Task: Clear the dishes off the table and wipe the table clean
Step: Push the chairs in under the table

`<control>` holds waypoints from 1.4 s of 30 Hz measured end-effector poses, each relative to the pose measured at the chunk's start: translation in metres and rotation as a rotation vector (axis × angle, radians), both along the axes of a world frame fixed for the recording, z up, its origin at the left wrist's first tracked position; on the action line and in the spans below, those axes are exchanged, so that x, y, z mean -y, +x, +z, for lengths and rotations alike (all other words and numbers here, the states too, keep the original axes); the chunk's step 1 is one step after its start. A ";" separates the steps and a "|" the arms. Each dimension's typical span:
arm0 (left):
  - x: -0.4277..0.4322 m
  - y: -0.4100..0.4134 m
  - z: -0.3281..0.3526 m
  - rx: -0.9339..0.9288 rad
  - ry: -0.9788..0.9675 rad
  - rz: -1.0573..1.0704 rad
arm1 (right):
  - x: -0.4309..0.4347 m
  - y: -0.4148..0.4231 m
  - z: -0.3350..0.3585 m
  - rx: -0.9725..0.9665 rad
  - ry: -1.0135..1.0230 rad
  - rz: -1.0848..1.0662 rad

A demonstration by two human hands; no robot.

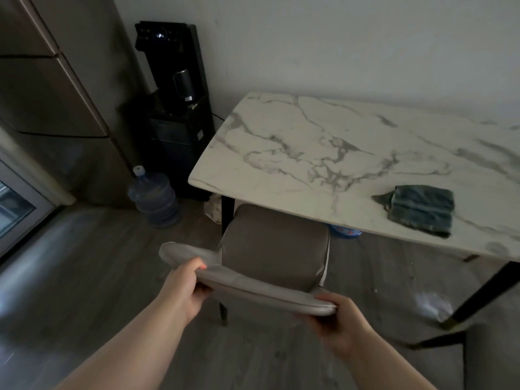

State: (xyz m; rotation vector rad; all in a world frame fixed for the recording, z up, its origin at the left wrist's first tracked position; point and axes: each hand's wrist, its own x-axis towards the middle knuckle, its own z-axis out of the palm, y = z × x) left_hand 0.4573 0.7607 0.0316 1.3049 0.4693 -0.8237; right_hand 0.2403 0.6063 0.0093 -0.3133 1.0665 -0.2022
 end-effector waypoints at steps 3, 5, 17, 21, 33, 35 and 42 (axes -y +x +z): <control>0.036 0.008 0.001 -0.002 0.000 0.025 | 0.039 0.012 -0.001 0.005 0.012 0.040; 0.058 0.014 0.004 0.001 0.000 0.032 | 0.061 0.021 -0.003 0.001 0.014 0.052; 0.153 0.074 0.003 0.058 -0.039 -0.055 | 0.148 0.076 -0.017 0.043 -0.009 -0.010; 0.163 0.084 -0.006 0.045 -0.049 -0.085 | 0.158 0.082 -0.019 -0.018 -0.033 0.017; 0.139 0.070 -0.011 0.018 0.159 -0.305 | 0.117 0.076 -0.005 -0.243 -0.115 -0.253; 0.133 0.057 -0.014 0.030 0.209 -0.362 | 0.116 0.066 -0.009 -0.276 -0.103 -0.269; 0.134 0.076 -0.012 0.323 0.310 -0.276 | 0.090 0.085 0.011 -0.251 -0.324 -0.229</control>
